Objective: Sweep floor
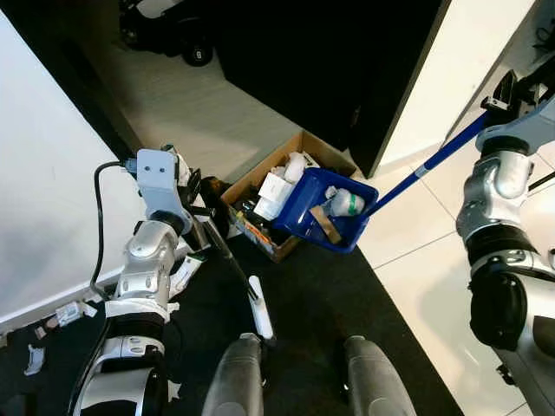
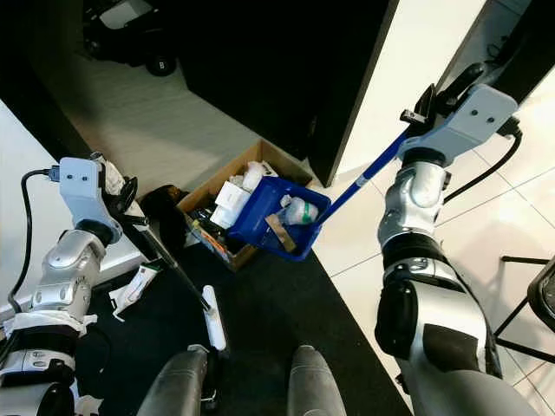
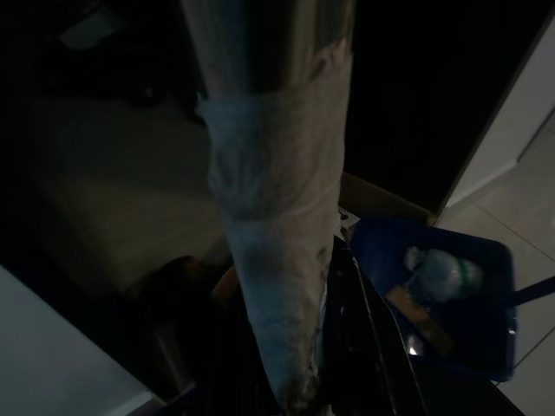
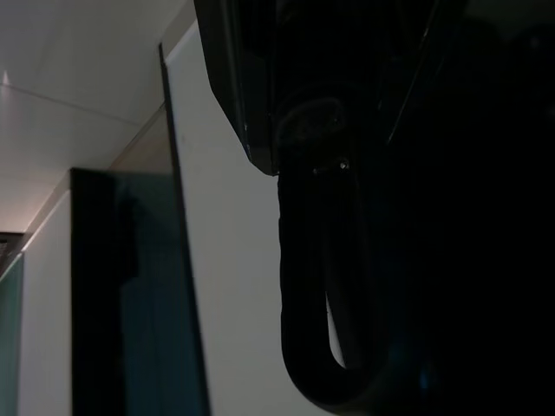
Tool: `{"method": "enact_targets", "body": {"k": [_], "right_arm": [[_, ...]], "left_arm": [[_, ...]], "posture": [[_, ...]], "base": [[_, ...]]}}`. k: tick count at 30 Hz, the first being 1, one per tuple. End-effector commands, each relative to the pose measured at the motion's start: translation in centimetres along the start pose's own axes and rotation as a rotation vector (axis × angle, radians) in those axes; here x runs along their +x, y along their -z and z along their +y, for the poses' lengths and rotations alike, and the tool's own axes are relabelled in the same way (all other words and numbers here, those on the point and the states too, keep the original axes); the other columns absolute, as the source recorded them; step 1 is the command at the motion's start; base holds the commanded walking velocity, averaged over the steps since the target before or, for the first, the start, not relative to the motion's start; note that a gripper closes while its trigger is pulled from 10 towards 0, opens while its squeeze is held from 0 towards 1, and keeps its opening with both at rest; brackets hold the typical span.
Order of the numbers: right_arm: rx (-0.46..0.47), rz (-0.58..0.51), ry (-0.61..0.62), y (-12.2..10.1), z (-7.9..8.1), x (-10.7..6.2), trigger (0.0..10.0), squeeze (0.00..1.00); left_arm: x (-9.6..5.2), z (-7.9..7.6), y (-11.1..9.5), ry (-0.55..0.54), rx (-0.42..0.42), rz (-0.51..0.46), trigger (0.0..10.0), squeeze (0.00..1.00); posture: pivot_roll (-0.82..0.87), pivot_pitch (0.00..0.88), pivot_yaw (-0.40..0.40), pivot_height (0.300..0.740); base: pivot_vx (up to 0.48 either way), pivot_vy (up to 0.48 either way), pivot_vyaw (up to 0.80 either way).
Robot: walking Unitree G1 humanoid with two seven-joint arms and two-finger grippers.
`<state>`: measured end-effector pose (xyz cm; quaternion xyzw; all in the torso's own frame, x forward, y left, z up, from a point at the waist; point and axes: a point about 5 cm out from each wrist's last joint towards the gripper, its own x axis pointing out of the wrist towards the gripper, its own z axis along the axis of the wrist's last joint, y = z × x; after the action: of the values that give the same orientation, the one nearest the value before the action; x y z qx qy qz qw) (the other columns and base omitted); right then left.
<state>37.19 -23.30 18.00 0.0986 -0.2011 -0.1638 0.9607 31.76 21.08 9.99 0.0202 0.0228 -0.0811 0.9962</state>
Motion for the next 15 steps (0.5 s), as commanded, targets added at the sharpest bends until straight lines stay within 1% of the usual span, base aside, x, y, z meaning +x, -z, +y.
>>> {"method": "enact_targets", "body": {"k": [1,8,10,11,13,15], "right_arm": [[-0.01,-0.047,-0.011,-0.6,0.6,0.2,10.0,0.0],[-0.04,-0.056,-0.024,-0.6,1.1,0.1,10.0,0.0],[-0.061,-0.067,-0.031,-0.7,1.5,0.2,10.0,0.0],[-0.061,-0.067,-0.031,-0.7,1.5,0.2,10.0,0.0],[-0.058,-0.066,-0.033,-1.0,2.2,0.6,10.0,0.0],[-0.058,-0.066,-0.034,-1.1,2.5,0.7,10.0,0.0]], "left_arm": [[0.0,-0.2,-0.1,-0.001,0.001,-0.017,10.0,0.0],[0.1,-0.1,-0.2,-0.01,0.002,-0.023,10.0,0.0],[0.1,0.0,-0.2,-0.017,0.003,-0.025,10.0,0.0],[0.1,0.0,-0.2,-0.017,0.003,-0.025,10.0,0.0],[0.1,0.1,-0.2,-0.021,0.005,-0.027,10.0,0.0],[0.1,0.1,-0.3,-0.022,0.006,-0.028,10.0,0.0]], "posture": [[0.02,0.028,-0.005,0.74],[0.02,0.033,-0.005,0.74],[0.02,0.037,-0.007,0.74],[0.02,0.037,-0.007,0.74],[0.02,0.046,-0.013,0.74],[0.02,0.047,-0.015,0.74]], "base": [[0.0,0.0,0.0],[0.0,0.0,0.0],[0.0,0.0,0.0],[0.0,0.0,0.0],[0.0,0.0,0.0],[0.0,0.0,0.0]]}}
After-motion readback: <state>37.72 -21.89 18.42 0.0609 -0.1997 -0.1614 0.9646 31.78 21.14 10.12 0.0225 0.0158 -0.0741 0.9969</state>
